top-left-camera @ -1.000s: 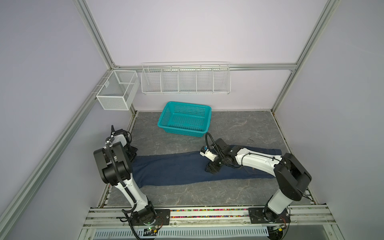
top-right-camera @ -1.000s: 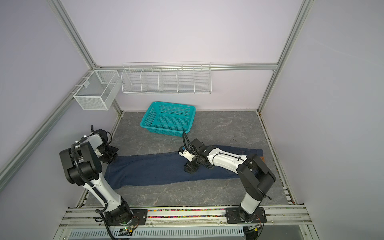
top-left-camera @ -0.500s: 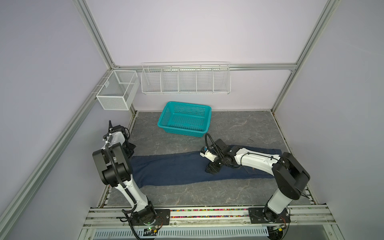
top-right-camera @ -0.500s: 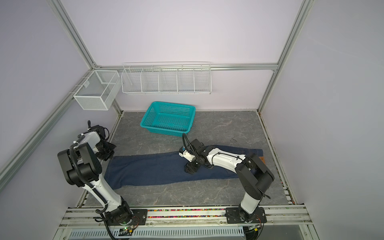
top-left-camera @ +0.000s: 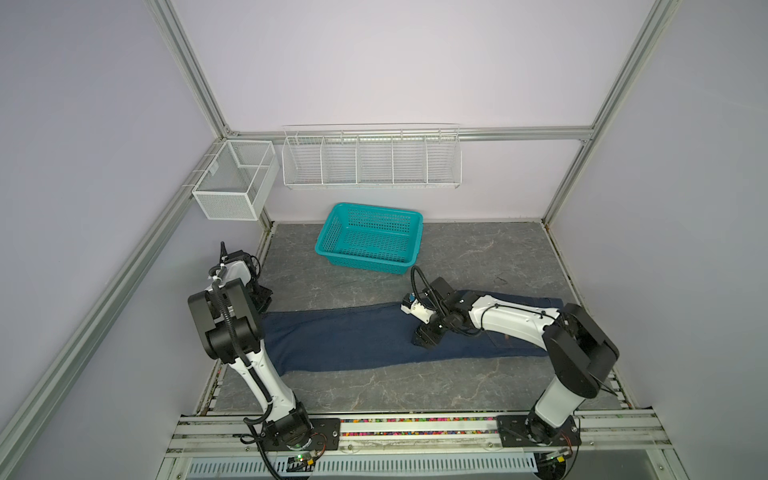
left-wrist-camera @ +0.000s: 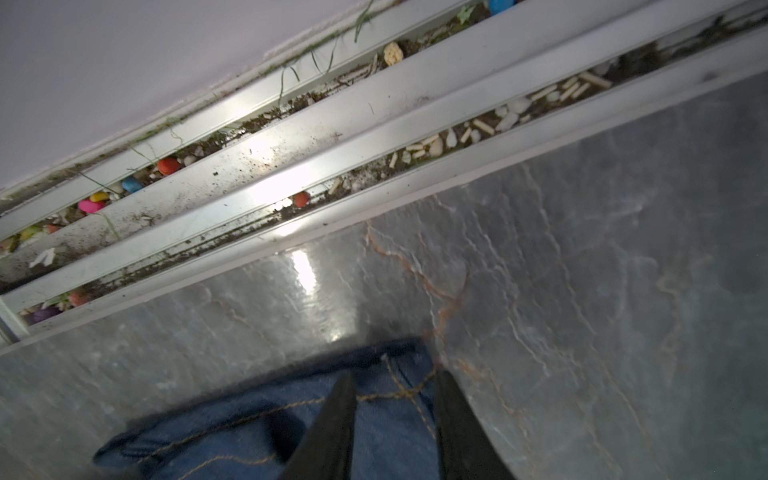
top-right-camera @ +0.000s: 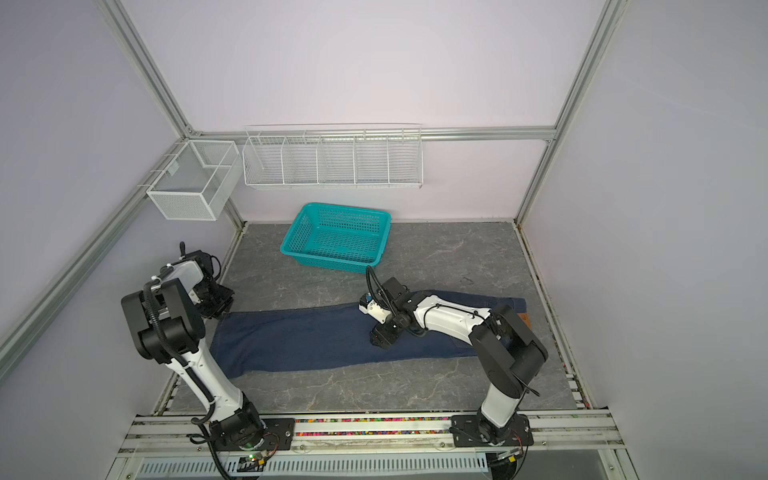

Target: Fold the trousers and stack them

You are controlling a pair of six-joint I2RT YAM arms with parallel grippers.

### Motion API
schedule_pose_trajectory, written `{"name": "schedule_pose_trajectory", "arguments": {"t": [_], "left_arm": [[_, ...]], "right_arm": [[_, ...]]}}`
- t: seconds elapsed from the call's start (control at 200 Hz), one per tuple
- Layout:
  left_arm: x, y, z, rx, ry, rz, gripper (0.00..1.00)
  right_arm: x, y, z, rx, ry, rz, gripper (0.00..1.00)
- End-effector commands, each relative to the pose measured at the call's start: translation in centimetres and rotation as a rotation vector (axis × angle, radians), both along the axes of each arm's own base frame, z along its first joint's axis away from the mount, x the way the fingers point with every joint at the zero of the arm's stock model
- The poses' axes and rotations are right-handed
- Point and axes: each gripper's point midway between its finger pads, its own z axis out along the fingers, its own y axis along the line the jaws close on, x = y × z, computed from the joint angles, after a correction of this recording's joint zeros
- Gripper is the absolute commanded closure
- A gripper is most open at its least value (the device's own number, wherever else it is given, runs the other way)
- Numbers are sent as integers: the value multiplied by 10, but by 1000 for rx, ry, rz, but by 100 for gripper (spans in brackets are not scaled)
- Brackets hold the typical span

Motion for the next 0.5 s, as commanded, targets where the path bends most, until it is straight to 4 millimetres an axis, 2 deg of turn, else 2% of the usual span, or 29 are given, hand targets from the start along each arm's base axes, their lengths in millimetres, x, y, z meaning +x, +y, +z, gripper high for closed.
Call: {"name": "schedule_pose_trajectory", "arguments": {"t": [0.0,0.3,0.41,0.495], "left_arm": [[-7,1,-7,6,37,21,67],[-4,10,-9,45,59,3,69],[-4,9,-12,39,58,9,81],[-3,9,-7,45,48,9,87]], "right_arm": [[-3,-2,-5,-7,30,26,29],[-4,-1,-6,0,47,27,30],[-3,-1,-7,-1,50,25,30],[-4,-2,-6,-2,51,25,30]]}}
